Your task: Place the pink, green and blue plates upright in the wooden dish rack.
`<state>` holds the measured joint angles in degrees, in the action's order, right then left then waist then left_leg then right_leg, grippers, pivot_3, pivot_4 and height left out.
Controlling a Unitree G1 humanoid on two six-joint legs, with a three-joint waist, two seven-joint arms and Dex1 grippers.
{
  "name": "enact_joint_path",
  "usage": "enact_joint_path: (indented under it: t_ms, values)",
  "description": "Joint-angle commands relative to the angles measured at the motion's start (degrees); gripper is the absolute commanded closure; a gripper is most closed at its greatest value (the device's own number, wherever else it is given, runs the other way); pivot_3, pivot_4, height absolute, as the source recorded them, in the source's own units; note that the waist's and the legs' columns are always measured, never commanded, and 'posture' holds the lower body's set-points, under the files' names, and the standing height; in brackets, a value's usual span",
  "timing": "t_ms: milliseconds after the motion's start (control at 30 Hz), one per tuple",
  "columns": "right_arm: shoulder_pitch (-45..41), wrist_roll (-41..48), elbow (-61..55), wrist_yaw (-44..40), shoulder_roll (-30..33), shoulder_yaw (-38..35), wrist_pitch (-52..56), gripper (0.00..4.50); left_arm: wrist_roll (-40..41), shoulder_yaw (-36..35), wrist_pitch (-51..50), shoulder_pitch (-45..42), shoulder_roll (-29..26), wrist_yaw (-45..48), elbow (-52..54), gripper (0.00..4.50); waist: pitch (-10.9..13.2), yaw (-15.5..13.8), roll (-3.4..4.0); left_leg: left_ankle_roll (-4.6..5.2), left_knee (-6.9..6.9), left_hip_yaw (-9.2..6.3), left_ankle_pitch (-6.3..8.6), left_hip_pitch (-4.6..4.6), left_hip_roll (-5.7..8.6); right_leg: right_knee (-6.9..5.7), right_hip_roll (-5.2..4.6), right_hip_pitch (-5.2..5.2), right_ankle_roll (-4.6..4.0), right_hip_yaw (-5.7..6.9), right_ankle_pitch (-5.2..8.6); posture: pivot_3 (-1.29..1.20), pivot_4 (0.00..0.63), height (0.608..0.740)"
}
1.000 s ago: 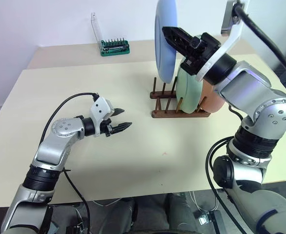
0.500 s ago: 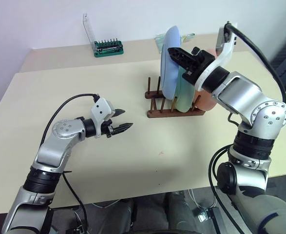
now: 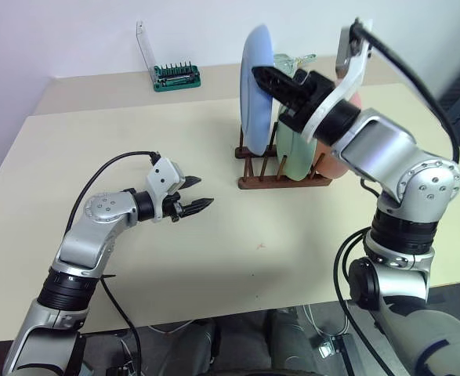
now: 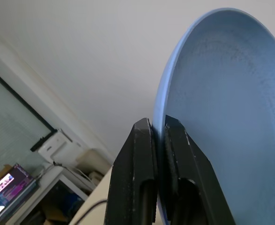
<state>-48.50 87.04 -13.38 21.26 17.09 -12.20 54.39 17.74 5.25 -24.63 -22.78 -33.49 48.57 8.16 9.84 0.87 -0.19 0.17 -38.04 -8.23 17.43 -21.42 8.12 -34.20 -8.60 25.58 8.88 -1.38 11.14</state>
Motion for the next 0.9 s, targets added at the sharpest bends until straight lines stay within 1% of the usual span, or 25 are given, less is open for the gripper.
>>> enact_joint_path:
  t_ms: [33,200,300,367,500,633,667,700,767,800,833,900]
  values:
    - [0.94,1.69,0.67,-0.46,-0.71,-0.23,-1.48,4.4,1.82,-1.61,-0.63,-0.2,-0.37,0.85,3.05,1.46,0.0,0.02,0.01,0.0,0.0,0.0,0.0,0.0,0.0,0.0,0.0,0.0,0.0,0.0,0.0,0.0,0.15,0.74]
    - [1.77,-1.3,3.36,-1.88,-0.5,0.5,-1.51,4.4,3.29,-1.68,-2.08,1.08,-1.15,1.99,5.21,1.46,0.0,0.22,0.01,0.0,0.01,0.0,0.0,0.01,-0.01,0.0,0.01,0.01,0.0,0.0,0.0,0.0,0.15,0.74]
    - [1.55,-2.65,3.97,-3.0,-0.41,0.73,-1.41,3.47,3.34,-1.72,-2.3,1.5,-1.37,1.88,5.77,1.46,0.01,0.15,0.01,0.0,0.02,0.0,0.0,0.0,-0.01,0.0,0.01,0.03,0.0,0.0,0.0,0.0,0.15,0.74]
    - [1.1,-3.89,3.97,-4.02,-0.32,1.08,-1.33,2.54,3.42,-1.67,-2.61,1.67,-1.47,1.72,6.07,1.46,0.01,0.09,0.01,0.0,0.02,0.01,0.0,0.0,-0.01,0.0,0.01,0.03,0.0,0.0,0.0,0.0,0.15,0.74]
    - [0.15,-10.51,2.08,-7.94,2.28,3.46,-0.95,0.58,3.48,-1.58,-3.01,1.84,-1.57,1.52,6.45,1.46,0.01,-0.01,0.01,0.0,0.0,0.03,0.0,0.0,-0.01,0.0,0.0,0.03,0.0,0.0,0.0,0.0,0.15,0.74]
    - [-1.32,-21.5,-2.16,-16.95,8.34,7.96,-2.6,0.58,3.51,-1.49,-3.41,1.85,-1.68,1.49,6.73,1.46,0.01,-0.09,0.02,0.01,0.0,0.03,0.01,-0.01,0.01,0.01,0.0,0.03,0.0,0.0,0.0,0.0,0.15,0.74]
    - [-1.58,-24.94,-3.77,-19.73,10.69,9.64,-3.33,0.58,3.55,-1.5,-3.51,1.87,-1.69,1.46,6.83,1.46,0.01,-0.09,0.01,0.01,0.0,0.05,0.01,-0.02,0.01,0.01,0.0,0.03,0.0,0.0,0.0,0.0,0.15,0.74]
    - [-1.56,-29.4,-5.91,-23.33,13.87,11.69,-4.91,0.58,3.57,-1.48,-3.58,1.89,-1.68,1.39,6.88,1.46,0.01,-0.1,0.02,0.02,0.0,0.05,0.01,-0.01,0.01,0.01,0.0,0.04,0.01,0.0,0.0,0.0,0.15,0.74]
    - [0.41,-39.08,-11.16,-32.04,22.14,15.45,-9.97,0.58,3.52,-1.46,-3.63,2.01,-1.67,1.21,6.98,1.46,0.01,-0.24,0.0,0.03,0.0,0.06,0.02,-0.02,0.0,0.02,0.0,0.05,0.01,0.01,0.01,0.0,0.15,0.74]
    - [3.06,-42.0,-13.97,-37.06,25.92,15.13,-13.23,0.58,3.45,-1.48,-3.61,2.16,-1.66,1.04,7.15,1.46,0.01,-0.49,-0.01,0.05,-0.01,0.08,0.03,-0.04,0.01,0.02,-0.01,0.06,0.01,0.02,0.01,0.0,0.15,0.74]
    - [5.14,-43.75,-15.6,-40.62,28.26,14.53,-15.72,0.58,3.39,-1.45,-3.69,2.27,-1.61,0.83,7.41,1.46,-0.01,-0.48,-0.06,0.07,-0.01,0.07,0.05,-0.06,0.02,0.07,-0.01,0.03,0.03,0.04,0.02,0.0,0.15,0.74]
    - [14.9,-39.67,-18.44,-47.74,32.95,4.69,-15.94,0.58,2.55,-1.95,-3.04,2.8,-1.89,0.12,6.76,1.46,-0.02,-0.46,-0.1,0.13,-0.02,0.11,0.09,-0.02,0.02,0.13,-0.03,-0.05,0.04,0.08,0.02,0.0,0.15,0.74]
